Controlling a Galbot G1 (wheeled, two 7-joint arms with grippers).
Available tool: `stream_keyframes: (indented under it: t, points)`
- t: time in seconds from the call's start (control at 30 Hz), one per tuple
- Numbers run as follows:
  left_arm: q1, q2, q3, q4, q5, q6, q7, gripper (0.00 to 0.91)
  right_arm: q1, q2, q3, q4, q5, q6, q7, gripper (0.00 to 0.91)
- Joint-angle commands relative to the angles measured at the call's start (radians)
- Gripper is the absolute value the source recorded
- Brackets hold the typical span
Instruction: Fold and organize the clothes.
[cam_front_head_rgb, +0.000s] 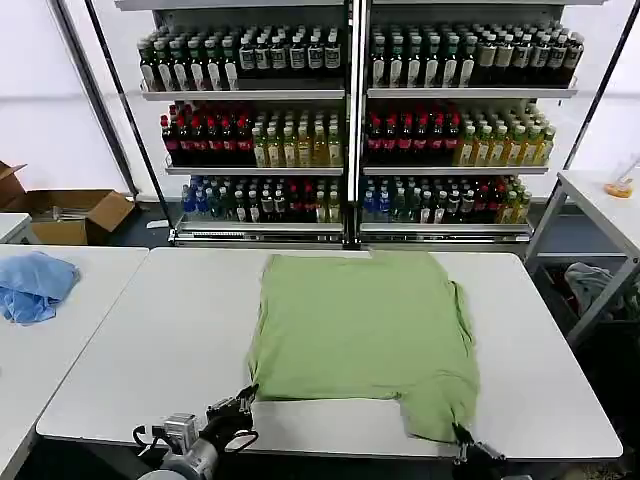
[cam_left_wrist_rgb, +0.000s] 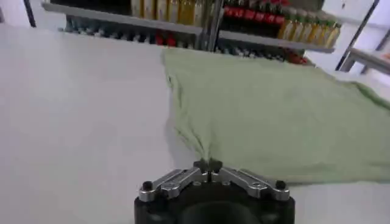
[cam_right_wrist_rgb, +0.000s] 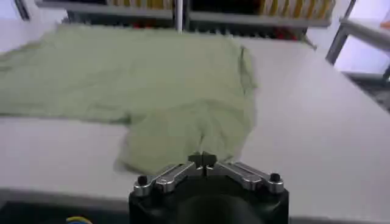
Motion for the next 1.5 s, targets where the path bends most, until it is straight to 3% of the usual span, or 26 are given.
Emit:
stream_keyframes:
  t: [0.03, 0.37, 0.9, 1.5]
  points:
    - [0.049, 0.012, -0.091, -0.136, -0.081, -0.041, 0.006, 0.03, 0.07, -0.053, 0.077, 0.035, 0.08, 0.054, -0.013, 0.0]
    - [-0.049, 0.115, -0.116, -0.063, -0.124, -0.057, 0.011, 0.02, 0.334, -0.169, -0.006, -0.104, 0.137, 0.046, 0.0, 0.0]
    - [-0.29, 0.158, 0.037, 0.138, -0.076, -0.074, -0.02, 0.03, 0.664, -0.244, -0.224, -0.307, 0.105, 0.014, -0.014, 0.0]
    - [-0.499, 0.117, 0.175, 0.361, -0.049, -0.081, -0.034, 0.04, 0.814, -0.183, -0.343, -0.516, 0.021, 0.032, -0.018, 0.0]
